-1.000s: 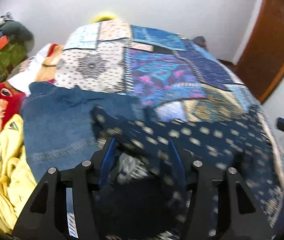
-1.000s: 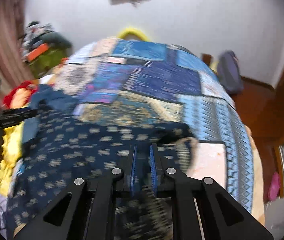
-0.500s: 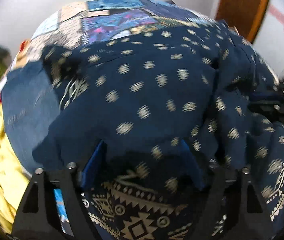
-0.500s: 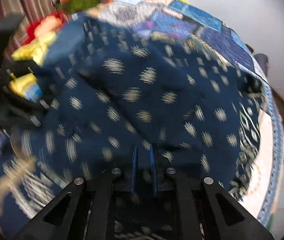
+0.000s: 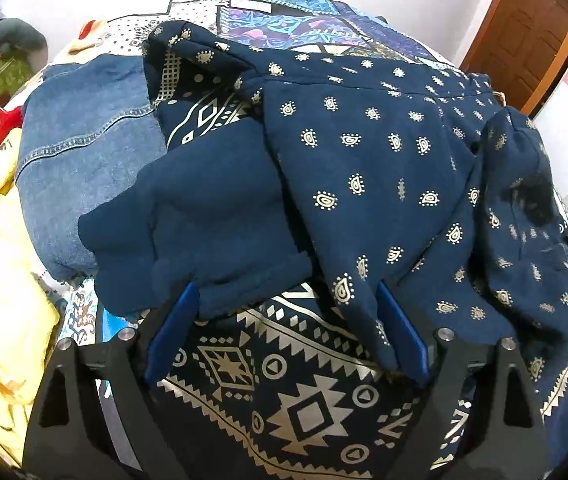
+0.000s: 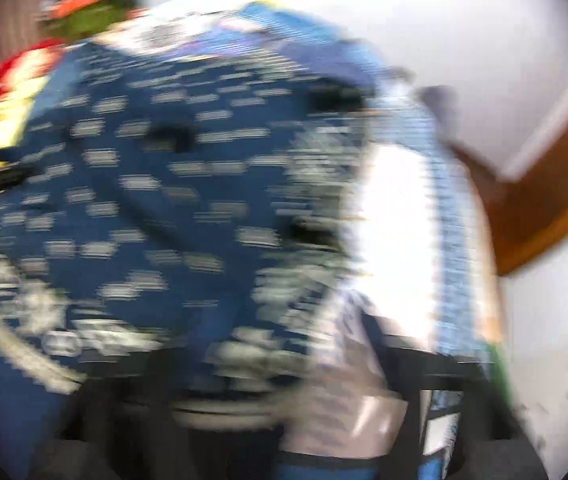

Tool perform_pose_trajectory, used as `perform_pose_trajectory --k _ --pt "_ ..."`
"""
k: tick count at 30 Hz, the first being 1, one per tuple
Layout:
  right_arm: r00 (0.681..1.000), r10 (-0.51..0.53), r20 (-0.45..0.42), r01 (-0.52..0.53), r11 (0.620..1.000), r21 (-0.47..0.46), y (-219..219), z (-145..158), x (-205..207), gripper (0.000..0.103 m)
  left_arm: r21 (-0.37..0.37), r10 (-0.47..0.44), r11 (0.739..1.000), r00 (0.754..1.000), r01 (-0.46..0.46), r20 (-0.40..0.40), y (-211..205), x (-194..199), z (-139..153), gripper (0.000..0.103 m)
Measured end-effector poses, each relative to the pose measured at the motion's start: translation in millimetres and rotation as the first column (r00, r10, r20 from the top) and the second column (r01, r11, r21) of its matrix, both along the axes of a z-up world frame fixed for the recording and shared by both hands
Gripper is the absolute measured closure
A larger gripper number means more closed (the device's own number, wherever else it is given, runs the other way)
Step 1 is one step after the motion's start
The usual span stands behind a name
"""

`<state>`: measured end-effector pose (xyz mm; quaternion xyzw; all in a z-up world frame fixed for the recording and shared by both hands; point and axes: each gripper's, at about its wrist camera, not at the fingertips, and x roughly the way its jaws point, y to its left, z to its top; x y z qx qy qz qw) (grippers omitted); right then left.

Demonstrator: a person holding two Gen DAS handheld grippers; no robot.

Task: Fold large clothes

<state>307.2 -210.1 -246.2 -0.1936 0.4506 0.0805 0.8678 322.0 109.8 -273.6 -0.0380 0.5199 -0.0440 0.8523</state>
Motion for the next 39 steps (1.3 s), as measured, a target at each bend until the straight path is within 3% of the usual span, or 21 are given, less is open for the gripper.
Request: perform_pose_trajectory --k 1,2,6,12,16,21,25,26,27,30,32,34,36,39 --pt "0.999 -0.044 0.014 0.044 0.999 0.0 -12.8 2.1 -1.5 0.0 -0.003 0.007 1.0 1.0 -0.007 -0.005 0.7 0.5 1.3 0.012" --pt "0.997 -0.071 -0.026 0.071 0.997 0.019 -23.8 1.1 -1.3 0.0 -0.002 0.011 1.0 1.0 -0.011 -0.008 1.5 1.5 2.9 0.012" --pt "0.985 -0.118 -0.124 0.14 0.972 0.189 -60.9 9.4 -14.4 0.0 0.047 0.014 0.999 0.999 -0.016 0.036 3.6 -11.9 25.6 0.013" --pt "0.984 -0.121 -0.133 0.163 0.913 0.374 -80.8 42.3 -48.6 0.0 0.066 0.042 0.997 0.997 -0.046 0.069 30.5 -43.7 51.1 0.013" --pt "0.988 -0.087 -0.125 0.132 0.899 0.417 -67.3 48.9 -73.2 0.0 0.037 0.077 0.996 0.997 -0.078 0.023 54.4 -69.9 43.7 0.013" --pt "0.985 -0.046 -0.166 0.12 0.874 0.471 -46.5 34.4 -91.4 0.003 -0.005 0.114 0.993 0.992 -0.114 -0.061 74.4 -106.4 18.4 0.013" --pt "0.971 0.011 -0.239 0.124 0.831 0.542 -37.0 19.8 -103.4 0.026 -0.088 0.116 0.988 0.984 -0.129 -0.138 80.5 -127.3 -4.3 0.013" --pt "0.971 0.01 -0.241 0.127 0.826 0.549 -34.6 17.4 -106.1 0.027 -0.107 0.11 0.986 0.982 -0.127 -0.152 79.1 -131.7 -9.4 0.013" --pt "0.973 0.008 -0.23 0.123 0.829 0.546 -32.3 17.2 -108.8 0.028 -0.127 0.103 0.984 0.98 -0.126 -0.169 77.0 -136.6 -16.3 0.013" --pt "0.974 0.016 -0.227 0.111 0.838 0.535 -26.8 15.8 -110.5 0.048 -0.187 0.095 0.973 0.975 -0.133 -0.201 68.8 -147.4 -32.3 0.013" --pt "0.975 0.027 -0.219 0.093 0.85 0.519 -23.1 15.5 -110.9 0.073 -0.214 0.094 0.968 0.981 -0.13 -0.17 63.9 -151.8 -30.9 0.022" --pt "0.976 0.059 -0.211 0.062 0.851 0.521 -19.2 17.1 -109.3 0.086 -0.273 0.062 0.956 0.985 -0.104 -0.158 58.4 -152.9 -24.7 0.062" --pt "0.976 0.087 -0.2 0.031 0.851 0.524 -14.3 19.5 -107.4 0.093 -0.249 0.037 0.966 0.989 -0.073 -0.146 49.7 -148.8 -14.9 0.088" --pt "0.982 0.108 -0.152 -0.011 0.847 0.531 -11.4 29.5 -103.7 0.095 -0.225 0.006 0.974 0.997 -0.022 -0.075 37.8 -140.5 14.7 0.09"
